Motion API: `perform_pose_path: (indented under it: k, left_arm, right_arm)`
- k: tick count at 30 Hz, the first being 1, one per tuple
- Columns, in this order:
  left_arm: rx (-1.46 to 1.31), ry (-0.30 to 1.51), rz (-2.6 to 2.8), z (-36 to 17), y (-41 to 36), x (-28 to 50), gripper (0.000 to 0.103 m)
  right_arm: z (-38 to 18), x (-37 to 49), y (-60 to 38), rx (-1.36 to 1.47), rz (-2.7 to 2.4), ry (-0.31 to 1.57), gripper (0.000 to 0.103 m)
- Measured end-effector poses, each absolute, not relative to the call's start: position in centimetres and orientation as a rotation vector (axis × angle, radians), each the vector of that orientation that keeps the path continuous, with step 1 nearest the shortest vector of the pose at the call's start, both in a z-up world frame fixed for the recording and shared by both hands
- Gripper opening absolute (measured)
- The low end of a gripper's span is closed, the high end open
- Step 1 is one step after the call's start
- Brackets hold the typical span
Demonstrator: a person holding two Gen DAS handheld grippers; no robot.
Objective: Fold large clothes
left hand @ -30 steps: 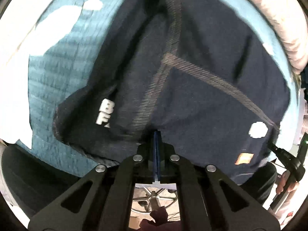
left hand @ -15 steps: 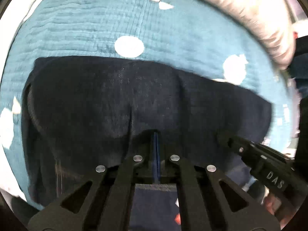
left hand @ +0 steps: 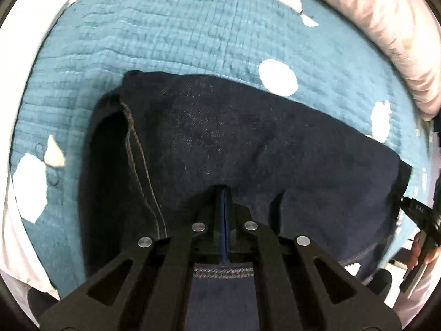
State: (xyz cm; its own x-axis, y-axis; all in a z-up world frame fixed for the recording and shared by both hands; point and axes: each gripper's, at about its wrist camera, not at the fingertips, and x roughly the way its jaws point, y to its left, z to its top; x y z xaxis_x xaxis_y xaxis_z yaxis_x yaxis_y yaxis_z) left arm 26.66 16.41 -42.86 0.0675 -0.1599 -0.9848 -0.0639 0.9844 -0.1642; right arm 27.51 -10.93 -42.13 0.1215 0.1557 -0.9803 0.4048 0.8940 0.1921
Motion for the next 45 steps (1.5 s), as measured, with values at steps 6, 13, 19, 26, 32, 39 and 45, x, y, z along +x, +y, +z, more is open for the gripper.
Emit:
perform_pose_path:
  k: [6, 13, 19, 26, 32, 39, 45]
  left_arm:
    - [-0.086, 1.525, -0.027, -41.2, 14.4, 26.1, 0.003]
    - [-0.125, 1.485, -0.133, -36.3, 11.3, 23.8, 0.004]
    - [-0.141, 1.473, -0.249, -35.4, 4.9, 25.5, 0.004]
    - [-0.196, 1.631, -0.217, -42.9, 1.6, 28.5, 0.004]
    - [-0.321, 1.698, -0.2, -42.3, 3.4, 28.4, 0.0]
    - [-0.209, 1.764, -0.247, -42.2, 2.1, 19.4, 0.0]
    - [-0.208, 1.771, -0.204, -42.8, 2.3, 18.4, 0.0]
  right_arm:
    - [-39.9, 27.1, -10.5, 0.466, -0.216, 1.443, 0.0]
    - [-34.4, 24.2, -13.3, 0.51, -0.259, 1.275, 0.075]
    - [-33.4, 20.7, -16.3, 0.431, -0.339, 1.306, 0.085]
    - [-39.8, 16.4, -19.5, 0.514, -0.28, 1.47, 0.087]
    - [-39.5, 15.7, -19.1, 0.511, -0.321, 1.45, 0.029]
    - [-39.9, 15.1, -19.8, 0.598, -0.297, 1.445, 0.009]
    - [-39.5, 15.2, -20.0, 0.632, -0.302, 1.442, 0.009]
